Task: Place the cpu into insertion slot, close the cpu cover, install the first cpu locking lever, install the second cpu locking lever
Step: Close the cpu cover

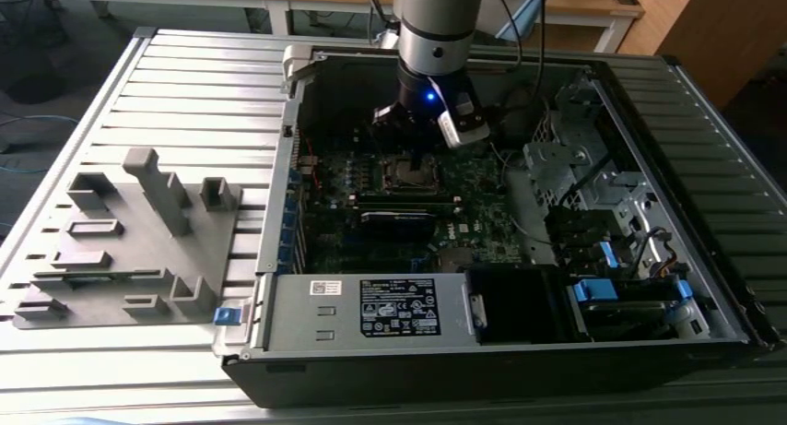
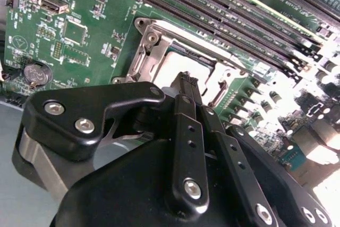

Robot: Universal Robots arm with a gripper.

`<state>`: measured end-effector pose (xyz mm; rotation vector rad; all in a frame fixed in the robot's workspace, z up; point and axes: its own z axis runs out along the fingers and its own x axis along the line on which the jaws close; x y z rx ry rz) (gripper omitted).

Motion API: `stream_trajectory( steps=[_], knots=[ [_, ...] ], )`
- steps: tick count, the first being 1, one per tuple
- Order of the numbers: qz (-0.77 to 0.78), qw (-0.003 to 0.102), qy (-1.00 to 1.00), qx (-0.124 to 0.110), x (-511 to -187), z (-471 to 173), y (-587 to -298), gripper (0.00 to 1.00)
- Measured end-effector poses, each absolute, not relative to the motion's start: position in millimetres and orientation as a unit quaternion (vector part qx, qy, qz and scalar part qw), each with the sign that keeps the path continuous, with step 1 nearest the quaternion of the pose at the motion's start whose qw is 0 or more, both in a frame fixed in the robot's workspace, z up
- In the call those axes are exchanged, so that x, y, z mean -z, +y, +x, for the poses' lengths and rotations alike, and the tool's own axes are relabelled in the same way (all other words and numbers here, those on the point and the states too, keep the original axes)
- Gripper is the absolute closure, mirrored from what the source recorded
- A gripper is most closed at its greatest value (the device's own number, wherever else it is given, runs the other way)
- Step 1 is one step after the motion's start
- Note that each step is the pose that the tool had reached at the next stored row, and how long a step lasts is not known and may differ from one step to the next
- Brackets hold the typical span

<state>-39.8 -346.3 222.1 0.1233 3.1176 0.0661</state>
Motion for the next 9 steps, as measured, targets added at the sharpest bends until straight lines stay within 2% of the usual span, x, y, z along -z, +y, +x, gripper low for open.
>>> stream_trajectory(
  steps=[9],
  knots=[
    [0.039,0.011,0.999,-0.021,-223.1,-42.7,-346.4,0.89]
  ],
)
